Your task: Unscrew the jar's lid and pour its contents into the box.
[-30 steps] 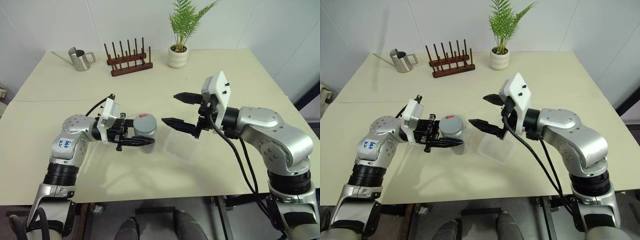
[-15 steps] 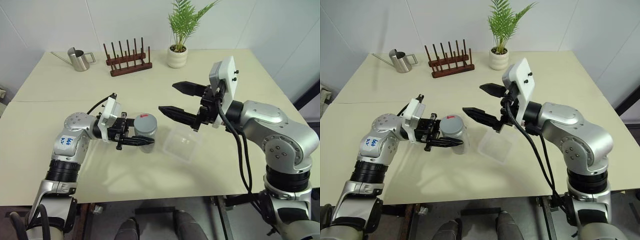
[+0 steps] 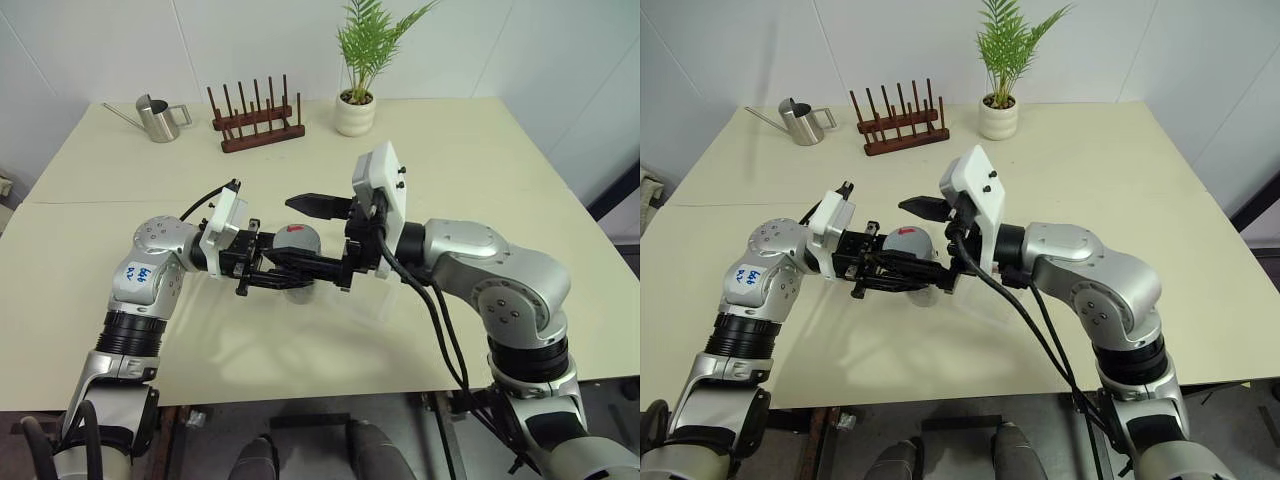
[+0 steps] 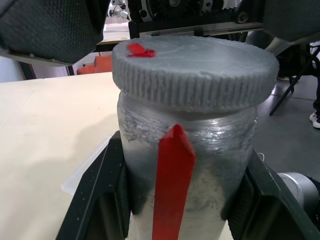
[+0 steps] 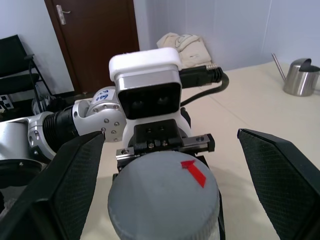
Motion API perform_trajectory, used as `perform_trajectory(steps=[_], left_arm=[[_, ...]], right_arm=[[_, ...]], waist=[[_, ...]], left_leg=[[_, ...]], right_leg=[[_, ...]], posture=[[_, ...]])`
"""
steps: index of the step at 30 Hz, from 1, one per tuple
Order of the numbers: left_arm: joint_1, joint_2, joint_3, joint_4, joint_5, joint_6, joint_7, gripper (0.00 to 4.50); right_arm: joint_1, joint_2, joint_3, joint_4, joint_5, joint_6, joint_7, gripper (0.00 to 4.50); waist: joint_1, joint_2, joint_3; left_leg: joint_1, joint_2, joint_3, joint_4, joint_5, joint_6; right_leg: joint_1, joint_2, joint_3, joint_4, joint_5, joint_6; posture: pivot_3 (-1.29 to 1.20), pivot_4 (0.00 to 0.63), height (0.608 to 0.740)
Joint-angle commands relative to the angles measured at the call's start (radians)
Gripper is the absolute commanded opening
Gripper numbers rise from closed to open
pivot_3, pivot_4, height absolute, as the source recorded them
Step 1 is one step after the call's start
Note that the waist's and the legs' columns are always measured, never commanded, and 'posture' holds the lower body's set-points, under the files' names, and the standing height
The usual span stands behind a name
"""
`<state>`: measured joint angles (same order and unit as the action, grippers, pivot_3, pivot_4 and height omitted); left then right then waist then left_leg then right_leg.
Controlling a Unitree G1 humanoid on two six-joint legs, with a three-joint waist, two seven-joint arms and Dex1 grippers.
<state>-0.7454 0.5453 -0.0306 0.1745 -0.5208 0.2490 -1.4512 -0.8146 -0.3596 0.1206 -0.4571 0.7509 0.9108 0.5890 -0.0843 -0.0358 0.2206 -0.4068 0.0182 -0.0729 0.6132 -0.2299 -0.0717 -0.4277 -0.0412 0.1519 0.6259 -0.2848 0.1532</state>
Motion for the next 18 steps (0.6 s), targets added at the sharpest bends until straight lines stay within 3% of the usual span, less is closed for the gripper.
perform_trajectory(steps=[1, 18], left_arm=[[-0.009, 0.003, 0.005, -0.027, -0.007, 0.001, -0.002, 1.93], [0.007, 0.003, 0.001, -0.054, -0.01, 0.043, 0.009, 1.93]], right_arm=[[-0.006, 0.012, 0.019, -0.009, -0.016, -0.035, 0.013, 4.47], [0.002, 0.036, 0.059, 0.029, -0.09, -0.088, 0.017, 4.47]], waist=[[-0.001, 0.0, 0.0], [-0.001, 0.0, 0.0]], left_leg=[[0.0, 0.0, 0.0, 0.0, 0.0, 0.0], [0.0, 0.0, 0.0, 0.0, 0.0, 0.0]], right_leg=[[0.0, 0.0, 0.0, 0.0, 0.0, 0.0], [0.0, 0.0, 0.0, 0.0, 0.0, 0.0]], posture=[[0.0, 0.15, 0.74], [0.0, 0.15, 0.74]])
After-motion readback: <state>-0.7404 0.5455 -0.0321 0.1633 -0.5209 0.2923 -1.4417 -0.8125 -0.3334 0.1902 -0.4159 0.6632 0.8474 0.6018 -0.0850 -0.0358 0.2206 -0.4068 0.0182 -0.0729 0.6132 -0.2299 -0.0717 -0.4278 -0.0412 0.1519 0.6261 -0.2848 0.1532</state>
